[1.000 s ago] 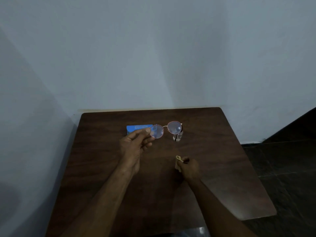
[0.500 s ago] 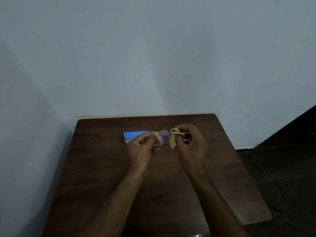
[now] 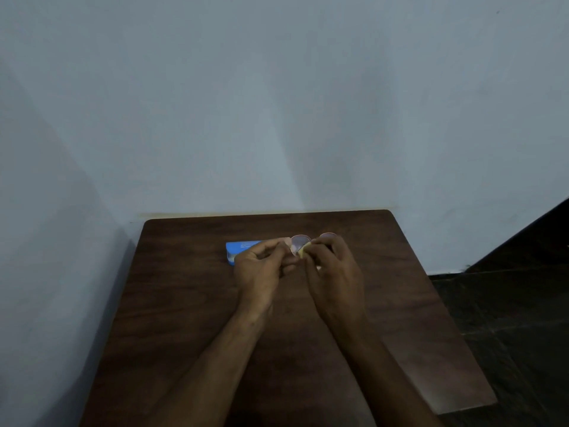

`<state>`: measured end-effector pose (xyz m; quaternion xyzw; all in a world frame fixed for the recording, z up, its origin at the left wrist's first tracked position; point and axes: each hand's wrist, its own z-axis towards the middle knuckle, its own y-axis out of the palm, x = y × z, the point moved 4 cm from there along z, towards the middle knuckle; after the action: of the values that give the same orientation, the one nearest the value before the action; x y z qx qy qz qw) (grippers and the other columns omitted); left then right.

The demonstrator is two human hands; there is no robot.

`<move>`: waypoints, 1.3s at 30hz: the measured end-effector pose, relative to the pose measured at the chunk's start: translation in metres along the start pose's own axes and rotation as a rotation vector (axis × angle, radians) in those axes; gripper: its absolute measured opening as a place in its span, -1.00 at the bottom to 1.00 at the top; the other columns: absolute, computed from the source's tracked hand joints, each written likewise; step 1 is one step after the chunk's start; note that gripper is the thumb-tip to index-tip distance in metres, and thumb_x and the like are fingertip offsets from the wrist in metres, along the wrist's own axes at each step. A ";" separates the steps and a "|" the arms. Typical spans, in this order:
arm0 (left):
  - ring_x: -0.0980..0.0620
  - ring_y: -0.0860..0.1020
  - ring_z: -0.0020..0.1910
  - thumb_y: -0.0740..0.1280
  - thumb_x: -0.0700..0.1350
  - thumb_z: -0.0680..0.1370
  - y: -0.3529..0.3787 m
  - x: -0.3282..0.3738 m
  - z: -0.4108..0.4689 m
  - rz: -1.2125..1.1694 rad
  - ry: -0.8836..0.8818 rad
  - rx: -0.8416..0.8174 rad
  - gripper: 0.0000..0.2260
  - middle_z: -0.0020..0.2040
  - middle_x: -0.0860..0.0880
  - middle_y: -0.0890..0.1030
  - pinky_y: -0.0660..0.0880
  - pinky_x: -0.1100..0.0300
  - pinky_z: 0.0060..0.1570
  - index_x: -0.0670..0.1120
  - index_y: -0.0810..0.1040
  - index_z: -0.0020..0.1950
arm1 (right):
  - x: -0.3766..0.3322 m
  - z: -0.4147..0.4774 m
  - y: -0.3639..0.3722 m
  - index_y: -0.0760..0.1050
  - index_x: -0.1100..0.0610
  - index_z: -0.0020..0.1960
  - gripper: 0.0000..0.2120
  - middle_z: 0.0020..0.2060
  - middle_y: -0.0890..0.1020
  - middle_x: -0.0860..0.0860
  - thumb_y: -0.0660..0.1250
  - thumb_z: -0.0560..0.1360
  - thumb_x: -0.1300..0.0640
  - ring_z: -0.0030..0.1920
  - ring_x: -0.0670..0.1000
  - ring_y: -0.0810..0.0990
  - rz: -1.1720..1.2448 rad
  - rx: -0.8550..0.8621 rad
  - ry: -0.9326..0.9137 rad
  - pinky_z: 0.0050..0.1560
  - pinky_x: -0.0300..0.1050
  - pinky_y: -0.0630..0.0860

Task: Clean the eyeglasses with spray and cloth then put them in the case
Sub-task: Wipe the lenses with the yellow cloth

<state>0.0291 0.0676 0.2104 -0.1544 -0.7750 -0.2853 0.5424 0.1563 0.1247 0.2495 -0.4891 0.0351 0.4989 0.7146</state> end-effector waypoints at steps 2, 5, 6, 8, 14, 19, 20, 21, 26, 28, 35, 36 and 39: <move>-0.10 0.76 -0.17 0.46 -0.24 0.59 0.003 0.004 -0.004 0.000 0.002 -0.021 -0.89 -0.14 -0.13 0.78 0.65 0.24 -0.27 -0.18 0.73 0.09 | 0.000 0.008 -0.004 0.66 0.14 -0.01 -0.94 0.09 0.60 -0.02 0.47 0.52 0.22 0.03 -0.05 0.58 -0.007 0.017 -0.007 -0.15 -0.10 0.58; -0.07 0.76 -0.17 0.48 -0.25 0.57 0.005 0.007 -0.007 -0.019 0.020 -0.053 -0.89 -0.12 -0.15 0.78 0.66 0.23 -0.24 -0.22 0.74 0.08 | -0.009 0.012 -0.004 0.65 0.10 0.01 -0.92 0.12 0.61 -0.04 0.46 0.53 0.23 0.03 -0.03 0.58 -0.003 -0.024 -0.070 -0.18 -0.15 0.55; -0.07 0.76 -0.15 0.49 -0.25 0.56 0.004 0.007 -0.006 -0.025 0.026 -0.054 -0.88 -0.11 -0.14 0.78 0.68 0.20 -0.21 -0.23 0.74 0.08 | -0.011 0.009 -0.002 0.63 0.09 0.00 -0.91 0.11 0.61 -0.06 0.46 0.53 0.25 0.01 -0.05 0.57 -0.003 -0.052 -0.099 -0.19 -0.14 0.55; -0.05 0.76 -0.16 0.48 -0.26 0.57 0.003 0.005 -0.004 -0.016 0.019 -0.039 -0.86 -0.11 -0.13 0.78 0.69 0.19 -0.20 -0.23 0.73 0.10 | -0.009 0.005 -0.002 0.59 0.09 -0.03 -0.89 0.06 0.61 -0.07 0.44 0.52 0.27 -0.02 -0.04 0.55 -0.008 -0.085 -0.126 -0.21 -0.05 0.57; 0.01 0.73 -0.27 0.43 -0.28 0.60 0.008 0.008 -0.004 -0.033 0.012 -0.064 -0.91 -0.18 -0.11 0.77 0.63 0.26 -0.29 -0.19 0.74 0.01 | -0.013 0.026 -0.007 0.60 0.08 0.02 -0.84 -0.01 0.62 -0.07 0.46 0.49 0.27 -0.03 0.00 0.59 -0.009 -0.005 -0.085 -0.07 0.00 0.55; -0.01 0.74 -0.25 0.45 -0.28 0.58 0.002 0.010 -0.002 -0.050 0.018 -0.054 -0.92 -0.16 -0.14 0.77 0.63 0.27 -0.30 -0.19 0.74 0.03 | -0.014 0.017 -0.004 0.59 0.04 0.05 -0.84 0.02 0.61 -0.12 0.45 0.54 0.24 -0.01 -0.06 0.55 -0.004 -0.070 -0.117 -0.13 -0.08 0.54; 0.00 0.73 -0.28 0.46 -0.28 0.58 0.002 0.010 -0.002 -0.055 0.011 -0.049 -0.92 -0.17 -0.15 0.77 0.62 0.27 -0.31 -0.19 0.74 0.03 | -0.009 0.019 -0.003 0.59 0.03 0.04 -0.86 0.01 0.60 -0.12 0.45 0.54 0.22 -0.02 -0.03 0.56 -0.013 -0.060 -0.089 -0.13 -0.02 0.55; 0.01 0.72 -0.30 0.46 -0.28 0.58 0.001 0.009 -0.002 -0.060 0.007 -0.046 -0.92 -0.18 -0.17 0.77 0.62 0.27 -0.32 -0.19 0.74 0.03 | -0.005 0.023 -0.002 0.59 0.04 0.04 -0.88 0.01 0.60 -0.10 0.44 0.54 0.21 -0.03 -0.01 0.57 -0.022 -0.044 -0.066 -0.12 0.02 0.56; -0.02 0.75 -0.20 0.43 -0.27 0.60 -0.003 0.008 0.002 -0.060 0.014 -0.041 -0.90 -0.14 -0.12 0.78 0.64 0.24 -0.27 -0.22 0.74 0.06 | -0.023 0.024 0.003 0.58 0.10 -0.01 -0.90 0.04 0.60 -0.06 0.44 0.53 0.26 -0.01 -0.07 0.53 -0.021 -0.068 -0.144 -0.15 -0.10 0.53; 0.02 0.75 -0.21 0.44 -0.28 0.60 -0.008 0.008 0.005 -0.045 0.013 -0.023 -0.89 -0.14 -0.07 0.78 0.65 0.24 -0.26 -0.23 0.73 0.09 | -0.024 0.012 0.008 0.58 0.11 -0.02 -0.90 0.04 0.60 -0.05 0.45 0.52 0.27 -0.01 -0.11 0.48 -0.035 -0.110 -0.178 -0.21 -0.15 0.51; -0.05 0.75 -0.21 0.47 -0.25 0.58 -0.016 0.007 0.011 -0.050 -0.007 -0.013 -0.89 -0.12 -0.17 0.77 0.66 0.23 -0.26 -0.22 0.73 0.09 | -0.011 0.026 0.012 0.58 0.11 0.00 -0.90 -0.01 0.61 -0.04 0.44 0.54 0.27 -0.04 -0.02 0.53 -0.047 -0.032 -0.100 -0.12 -0.06 0.52; -0.04 0.75 -0.21 0.47 -0.24 0.58 -0.016 0.008 0.012 -0.044 0.005 -0.016 -0.89 -0.12 -0.17 0.77 0.66 0.23 -0.26 -0.22 0.74 0.09 | -0.017 0.025 0.014 0.59 0.11 -0.01 -0.89 -0.01 0.61 -0.04 0.44 0.54 0.28 -0.04 -0.01 0.54 -0.043 -0.040 -0.133 -0.10 -0.08 0.51; -0.03 0.74 -0.22 0.47 -0.26 0.57 -0.018 0.010 0.012 -0.026 0.027 -0.015 -0.90 -0.14 -0.15 0.77 0.68 0.20 -0.24 -0.21 0.74 0.05 | -0.021 0.015 0.019 0.61 0.12 0.03 -0.84 0.01 0.64 -0.01 0.47 0.50 0.30 -0.01 -0.01 0.55 -0.060 -0.088 -0.210 -0.07 -0.15 0.51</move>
<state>0.0063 0.0599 0.2117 -0.1445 -0.7674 -0.3002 0.5478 0.1249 0.1214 0.2561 -0.4660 -0.0765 0.5267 0.7068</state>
